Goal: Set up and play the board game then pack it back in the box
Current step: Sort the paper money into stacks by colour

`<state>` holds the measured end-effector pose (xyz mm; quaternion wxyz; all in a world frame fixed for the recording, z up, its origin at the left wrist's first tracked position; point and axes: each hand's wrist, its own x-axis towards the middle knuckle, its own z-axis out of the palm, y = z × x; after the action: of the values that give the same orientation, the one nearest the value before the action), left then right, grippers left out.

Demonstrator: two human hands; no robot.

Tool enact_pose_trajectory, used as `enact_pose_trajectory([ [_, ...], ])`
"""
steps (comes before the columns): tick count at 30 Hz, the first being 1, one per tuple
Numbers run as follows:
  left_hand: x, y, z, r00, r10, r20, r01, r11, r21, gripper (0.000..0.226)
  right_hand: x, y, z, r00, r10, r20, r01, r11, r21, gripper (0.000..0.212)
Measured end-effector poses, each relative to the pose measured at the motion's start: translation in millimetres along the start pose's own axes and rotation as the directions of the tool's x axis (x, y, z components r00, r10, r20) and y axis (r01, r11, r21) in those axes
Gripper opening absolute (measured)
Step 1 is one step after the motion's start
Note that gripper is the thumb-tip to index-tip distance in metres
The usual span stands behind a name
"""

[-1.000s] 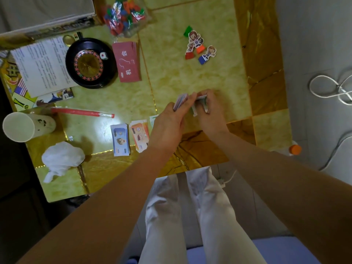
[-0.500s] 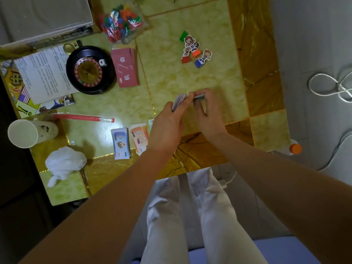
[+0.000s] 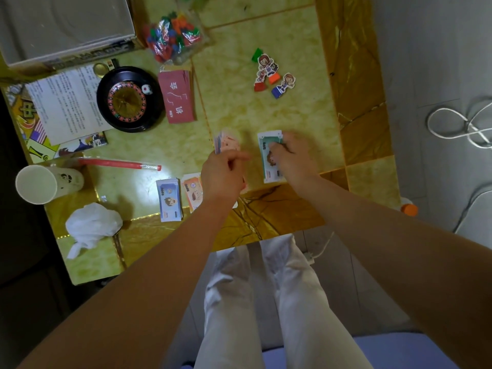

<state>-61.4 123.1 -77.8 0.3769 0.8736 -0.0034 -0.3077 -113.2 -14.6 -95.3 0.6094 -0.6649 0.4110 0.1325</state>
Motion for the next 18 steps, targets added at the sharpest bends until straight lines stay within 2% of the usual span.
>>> enact_pose_trajectory([
  [3, -0.2, 6.3, 0.0, 0.991, -0.118, 0.061, 0.123, 0.988, -0.093, 0.035, -2.3, -2.2, 6.5, 0.996, 0.059, 0.069, -0.057, 0.998, -0.029, 0.02],
  [6, -4.7, 6.7, 0.8, 0.991, -0.103, 0.086, 0.113, 0.985, -0.128, 0.032, -6.8, -4.2, 12.2, 0.993, 0.004, 0.119, 0.017, 0.984, -0.177, 0.027],
  [8, -8.6, 3.2, 1.3, 0.991, -0.091, 0.097, 0.101, 0.99, -0.101, 0.02, -10.6, -4.4, 16.1, 0.991, -0.011, 0.13, 0.037, 0.979, -0.2, 0.03],
  [12, -14.9, -7.0, -3.9, 0.987, -0.157, 0.043, 0.16, 0.983, -0.087, 0.017, -19.0, 4.0, 17.4, 0.986, 0.055, 0.158, -0.035, 0.991, -0.126, 0.023],
  [15, -18.8, -15.7, -10.0, 0.969, -0.234, 0.074, 0.242, 0.961, -0.136, 0.013, -22.9, 11.8, 12.2, 0.978, 0.121, 0.171, -0.111, 0.992, -0.063, 0.014],
  [18, -19.8, -26.0, -17.0, 0.958, -0.28, 0.063, 0.287, 0.938, -0.193, 0.014, -22.7, 16.6, 11.0, 0.984, 0.167, 0.059, -0.164, 0.985, -0.055, 0.013],
])
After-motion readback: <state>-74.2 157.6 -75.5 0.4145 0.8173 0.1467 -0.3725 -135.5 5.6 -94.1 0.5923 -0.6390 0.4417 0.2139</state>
